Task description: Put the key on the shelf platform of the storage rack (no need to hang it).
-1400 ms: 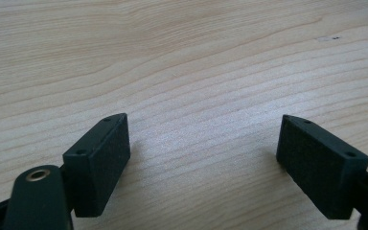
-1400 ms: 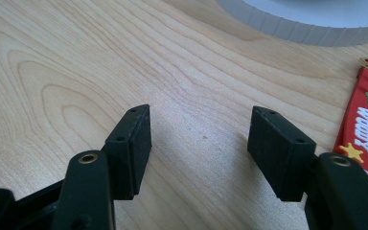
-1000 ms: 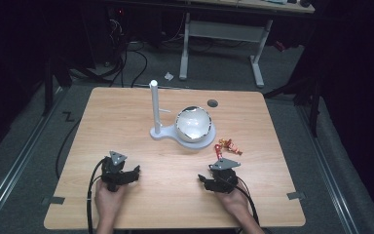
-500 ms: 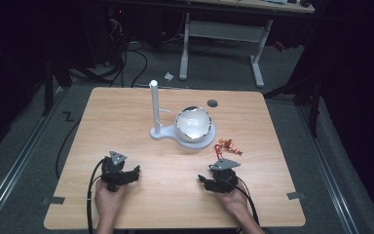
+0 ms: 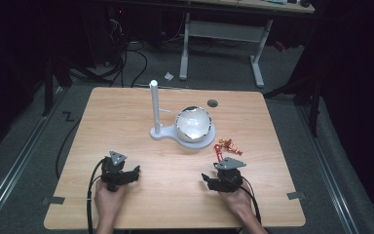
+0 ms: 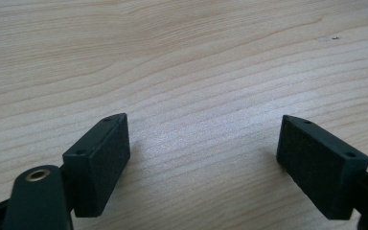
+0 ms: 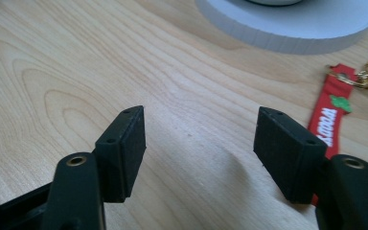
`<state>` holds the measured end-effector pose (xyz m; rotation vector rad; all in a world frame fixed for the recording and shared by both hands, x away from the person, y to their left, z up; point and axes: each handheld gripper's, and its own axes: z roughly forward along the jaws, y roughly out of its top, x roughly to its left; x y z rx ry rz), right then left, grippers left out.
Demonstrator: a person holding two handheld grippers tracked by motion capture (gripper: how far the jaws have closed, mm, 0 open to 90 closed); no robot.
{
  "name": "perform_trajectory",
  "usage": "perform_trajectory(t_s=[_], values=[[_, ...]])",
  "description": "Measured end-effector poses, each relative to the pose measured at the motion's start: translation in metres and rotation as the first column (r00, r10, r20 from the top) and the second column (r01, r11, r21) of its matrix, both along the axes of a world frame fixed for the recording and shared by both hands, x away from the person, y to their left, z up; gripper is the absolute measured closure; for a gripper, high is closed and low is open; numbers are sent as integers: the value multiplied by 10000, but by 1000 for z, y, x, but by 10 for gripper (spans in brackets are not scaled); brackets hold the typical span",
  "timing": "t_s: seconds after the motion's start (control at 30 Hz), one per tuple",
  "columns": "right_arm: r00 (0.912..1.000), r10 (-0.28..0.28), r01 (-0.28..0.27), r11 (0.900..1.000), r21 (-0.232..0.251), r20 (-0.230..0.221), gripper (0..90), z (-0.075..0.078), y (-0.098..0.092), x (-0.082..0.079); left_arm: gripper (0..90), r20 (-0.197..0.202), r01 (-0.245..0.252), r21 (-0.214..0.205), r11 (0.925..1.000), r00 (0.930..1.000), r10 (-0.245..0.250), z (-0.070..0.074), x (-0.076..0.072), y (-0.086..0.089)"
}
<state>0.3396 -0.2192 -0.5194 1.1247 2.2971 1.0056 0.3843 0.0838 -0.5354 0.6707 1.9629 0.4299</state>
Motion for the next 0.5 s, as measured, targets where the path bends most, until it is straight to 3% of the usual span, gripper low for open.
perform_trajectory(t_s=[0.17, 0.5], values=[[10000, -80, 79, 9992, 399, 27, 307, 9, -13, 1, 192, 9, -1, 6, 10000, 10000, 1, 0, 0, 0], [9979, -608, 600, 9976, 344, 211, 263, 20, -31, 6, 192, 10, 15, 18, 10000, 10000, -15, 0, 0, 0]])
